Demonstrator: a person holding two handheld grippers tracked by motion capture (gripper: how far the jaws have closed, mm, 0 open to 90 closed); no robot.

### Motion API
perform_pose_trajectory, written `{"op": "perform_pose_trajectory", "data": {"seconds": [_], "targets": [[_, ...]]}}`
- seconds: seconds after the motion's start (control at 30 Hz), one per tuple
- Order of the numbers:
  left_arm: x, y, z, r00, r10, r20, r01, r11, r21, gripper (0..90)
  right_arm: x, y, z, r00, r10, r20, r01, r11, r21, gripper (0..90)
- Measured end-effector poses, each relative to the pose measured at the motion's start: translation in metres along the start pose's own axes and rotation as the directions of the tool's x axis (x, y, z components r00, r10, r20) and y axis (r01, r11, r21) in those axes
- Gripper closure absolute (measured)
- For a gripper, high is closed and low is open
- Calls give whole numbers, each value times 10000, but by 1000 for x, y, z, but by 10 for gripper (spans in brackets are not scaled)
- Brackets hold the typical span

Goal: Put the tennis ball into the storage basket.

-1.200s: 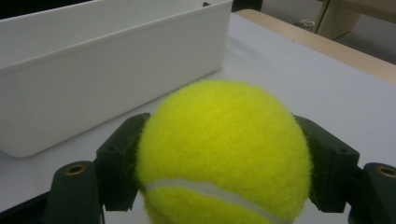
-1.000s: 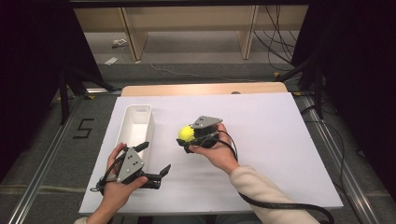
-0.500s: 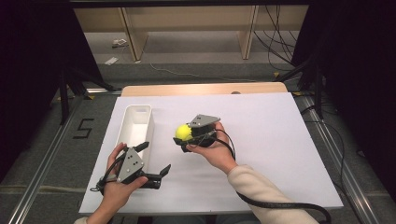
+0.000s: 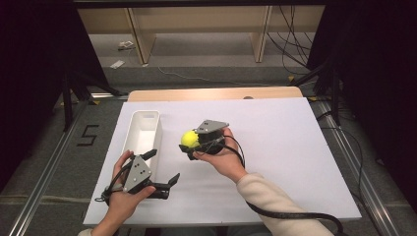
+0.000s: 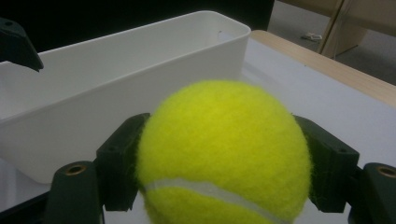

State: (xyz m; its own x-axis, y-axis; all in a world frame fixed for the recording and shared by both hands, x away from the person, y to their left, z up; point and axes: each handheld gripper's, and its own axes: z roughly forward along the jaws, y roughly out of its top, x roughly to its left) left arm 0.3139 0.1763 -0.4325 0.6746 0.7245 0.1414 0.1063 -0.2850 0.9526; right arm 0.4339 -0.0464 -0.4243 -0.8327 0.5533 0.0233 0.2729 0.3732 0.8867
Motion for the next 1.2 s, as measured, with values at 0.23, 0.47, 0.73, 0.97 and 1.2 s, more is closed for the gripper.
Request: {"op": "perform_pose_trajectory", "data": {"seconds": [0.23, 0.47, 0.73, 0.97, 1.2], "targets": [[0, 0, 0, 10000, 20, 33, -20, 10000, 0, 0, 1, 6, 1, 10000, -34, -47, 34, 10000, -94, 270], [-1, 0, 0, 10000, 7, 38, -7, 10000, -6, 0, 1, 12, 2, 10000, -78, -41, 77, 9999, -75, 270], [0, 0, 0, 10000, 3, 39, -3, 10000, -16, 0, 1, 17, 4, 10000, -77, -30, 77, 9999, -141, 270], [0, 0, 0, 10000, 8, 48, -8, 10000, -7, 0, 3, 21, 7, 9999, -111, -65, 110, 9999, -115, 270], [-1, 0, 0, 10000, -1, 57, 1, 10000, -18, 0, 4, 23, 10, 9998, -153, -89, 152, 9998, -116, 270]]}}
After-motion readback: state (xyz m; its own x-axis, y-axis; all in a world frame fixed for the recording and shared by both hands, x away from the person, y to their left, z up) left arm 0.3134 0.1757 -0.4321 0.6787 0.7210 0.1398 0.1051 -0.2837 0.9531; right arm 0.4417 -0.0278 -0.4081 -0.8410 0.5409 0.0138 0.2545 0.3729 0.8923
